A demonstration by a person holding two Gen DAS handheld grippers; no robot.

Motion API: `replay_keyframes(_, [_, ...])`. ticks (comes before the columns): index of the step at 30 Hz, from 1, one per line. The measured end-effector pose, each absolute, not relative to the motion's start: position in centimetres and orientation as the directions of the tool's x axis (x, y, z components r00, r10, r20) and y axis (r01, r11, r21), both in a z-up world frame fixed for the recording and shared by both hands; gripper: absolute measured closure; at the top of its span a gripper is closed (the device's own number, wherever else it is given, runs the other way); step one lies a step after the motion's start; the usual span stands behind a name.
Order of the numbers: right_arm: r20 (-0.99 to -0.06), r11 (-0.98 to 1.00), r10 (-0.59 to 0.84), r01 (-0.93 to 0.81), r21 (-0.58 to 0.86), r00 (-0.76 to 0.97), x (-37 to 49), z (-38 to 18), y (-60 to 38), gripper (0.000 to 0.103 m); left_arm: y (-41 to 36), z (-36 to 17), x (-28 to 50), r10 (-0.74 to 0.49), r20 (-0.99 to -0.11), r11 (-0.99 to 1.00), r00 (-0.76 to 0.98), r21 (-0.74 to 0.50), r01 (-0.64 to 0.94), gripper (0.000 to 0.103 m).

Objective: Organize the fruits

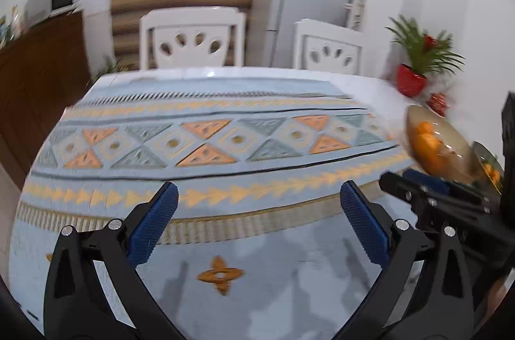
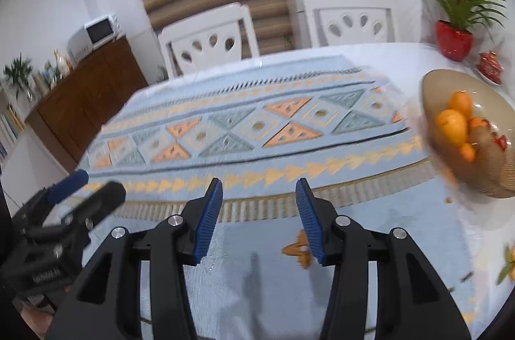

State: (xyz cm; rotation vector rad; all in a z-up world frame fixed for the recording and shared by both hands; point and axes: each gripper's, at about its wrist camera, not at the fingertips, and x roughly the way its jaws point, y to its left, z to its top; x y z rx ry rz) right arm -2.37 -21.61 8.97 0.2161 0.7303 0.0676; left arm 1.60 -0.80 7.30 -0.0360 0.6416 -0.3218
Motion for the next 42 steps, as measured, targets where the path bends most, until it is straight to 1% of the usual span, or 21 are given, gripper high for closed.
replay_keyframes(3, [-0.666, 0.984, 0.121, 0.001, 0.18, 0.736, -1.5, 7.2, -20.1, 0.055, 0.2, 5.4, 2.6, -0.292, -0.588, 0.956, 0.755, -0.149, 0.253, 0.003])
replay_keyframes(6, [-0.663, 0.99, 0.109, -0.02, 0.141, 0.741, -1.1, 6.1, -19.0, 0.051, 0.6, 4.1, 2.7, -0.287, -0.58, 0.958, 0.762, -0.152, 0.245, 0.003])
replay_keyframes(9, [-0.655, 0.995, 0.086, -0.028, 0.099, 0.75, -1.1, 5.4, -18.3, 0.045, 0.4, 3.1, 2.5, -0.244, -0.573, 0.969, 0.783, -0.109, 0.222, 0.003])
replay_keyframes(11, [-0.65, 0.996, 0.068, -0.018, 0.083, 0.757, -1.1, 4.8, -18.1, 0.044, 0.1, 3.0, 2.5, -0.222, -0.581, 0.973, 0.783, -0.085, 0.213, 0.003])
replay_keyframes(15, [-0.669, 0.992, 0.075, 0.015, 0.127, 0.739, -0.9, 3.6, -19.0, 0.044, -0.8, 2.6, 2.5, -0.184, -0.595, 0.978, 0.783, -0.028, 0.209, 0.003])
replay_keyframes(17, [-0.667, 0.99, 0.076, 0.024, 0.14, 0.741, -1.0, 3.7, -19.4, 0.04, -1.0, 2.5, 2.8, -0.169, -0.608, 0.979, 0.775, -0.013, 0.204, 0.003])
replay_keyframes(19, [-0.68, 0.987, 0.079, 0.04, 0.157, 0.729, -1.0, 3.4, -19.9, 0.032, -0.9, 2.4, 3.0, -0.161, -0.614, 0.981, 0.772, -0.015, 0.193, 0.003])
replay_keyframes(21, [-0.693, 0.983, 0.088, 0.051, 0.178, 0.716, -0.8, 3.2, -20.3, 0.026, -0.7, 2.3, 3.2, -0.161, -0.624, 0.982, 0.765, -0.024, 0.187, 0.003])
replay_keyframes(24, [-0.708, 0.979, 0.086, 0.073, 0.192, 0.701, -0.7, 2.8, -20.7, 0.022, -0.5, 2.0, 3.6, -0.138, -0.643, 0.987, 0.753, -0.024, 0.161, 0.003])
replay_keyframes(27, [-0.723, 0.979, 0.092, 0.073, 0.193, 0.685, -0.4, 2.5, -20.7, 0.014, -0.4, 1.8, 3.8, -0.121, -0.654, 0.99, 0.746, -0.022, 0.141, 0.003])
replay_keyframes(32, [-0.722, 0.981, 0.086, 0.068, 0.181, 0.686, -0.4, 2.5, -20.5, 0.013, -0.4, 1.5, 4.1, -0.1, -0.674, 0.992, 0.732, -0.01, 0.126, 0.003])
replay_keyframes(34, [-0.719, 0.984, 0.074, 0.066, 0.165, 0.691, -0.5, 2.5, -20.2, 0.009, -0.4, 1.5, 4.0, -0.094, -0.673, 0.993, 0.734, -0.005, 0.122, 0.003])
replay_keyframes(39, [-0.72, 0.987, 0.062, 0.062, 0.145, 0.691, -0.5, 2.6, -20.0, 0.005, -0.3, 1.5, 4.2, -0.093, -0.676, 0.993, 0.731, -0.006, 0.12, 0.003])
replay_keyframes(42, [-0.723, 0.987, 0.063, 0.064, 0.147, 0.688, -0.4, 2.5, -20.1, 0.005, -0.3, 1.5, 4.1, -0.093, -0.676, 0.993, 0.731, -0.005, 0.121, 0.003])
